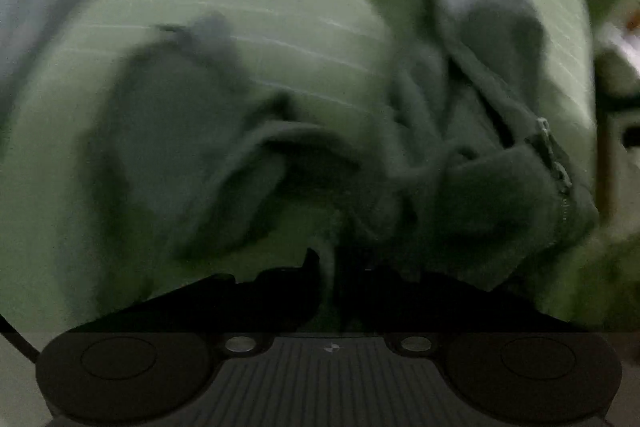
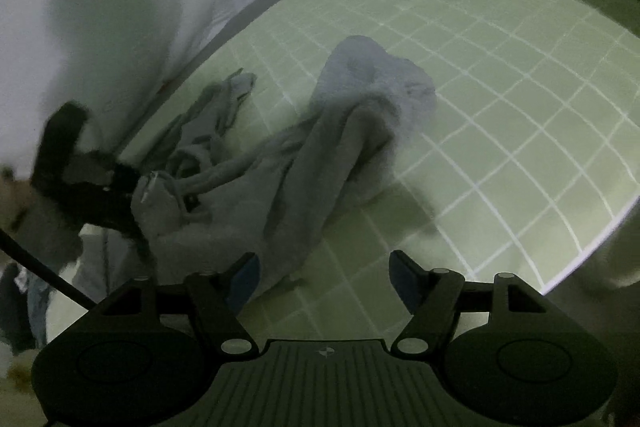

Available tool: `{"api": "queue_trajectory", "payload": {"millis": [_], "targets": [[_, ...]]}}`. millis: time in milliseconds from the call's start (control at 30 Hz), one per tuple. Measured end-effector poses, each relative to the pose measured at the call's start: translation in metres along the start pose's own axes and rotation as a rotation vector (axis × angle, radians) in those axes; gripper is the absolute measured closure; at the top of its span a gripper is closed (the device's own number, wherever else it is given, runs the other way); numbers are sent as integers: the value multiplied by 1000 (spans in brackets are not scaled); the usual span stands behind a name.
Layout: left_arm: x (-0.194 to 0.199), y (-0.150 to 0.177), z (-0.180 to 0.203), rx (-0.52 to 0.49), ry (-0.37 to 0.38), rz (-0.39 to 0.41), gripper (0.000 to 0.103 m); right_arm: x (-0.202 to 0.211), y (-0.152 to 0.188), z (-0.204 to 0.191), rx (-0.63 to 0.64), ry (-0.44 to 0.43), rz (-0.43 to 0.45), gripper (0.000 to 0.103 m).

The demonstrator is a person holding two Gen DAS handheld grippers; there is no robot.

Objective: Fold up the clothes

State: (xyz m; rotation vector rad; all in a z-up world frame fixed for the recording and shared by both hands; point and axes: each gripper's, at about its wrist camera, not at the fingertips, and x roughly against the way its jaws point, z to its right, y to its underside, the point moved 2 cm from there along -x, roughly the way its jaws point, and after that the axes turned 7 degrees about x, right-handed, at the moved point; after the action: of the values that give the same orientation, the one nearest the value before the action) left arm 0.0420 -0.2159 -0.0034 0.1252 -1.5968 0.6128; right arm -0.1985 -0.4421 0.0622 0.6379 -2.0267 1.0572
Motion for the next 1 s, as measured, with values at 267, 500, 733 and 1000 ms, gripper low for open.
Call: {"api": "queue_trajectory", "payload": {"millis": [267, 500, 733, 1000], "targets": [[112, 2, -101, 601, -244, 402, 97, -11, -19, -7, -1, 12, 51, 15], [159, 123, -213, 1009, -575, 441, 84, -35, -34, -60, 230, -40, 33, 15], [151, 245, -181, 1149, -466, 405, 36, -69, -33, -114, 374, -146, -36, 10], [162, 344, -122, 1530, -321, 495, 34, -167, -9, -232, 430, -386, -253, 8]]}}
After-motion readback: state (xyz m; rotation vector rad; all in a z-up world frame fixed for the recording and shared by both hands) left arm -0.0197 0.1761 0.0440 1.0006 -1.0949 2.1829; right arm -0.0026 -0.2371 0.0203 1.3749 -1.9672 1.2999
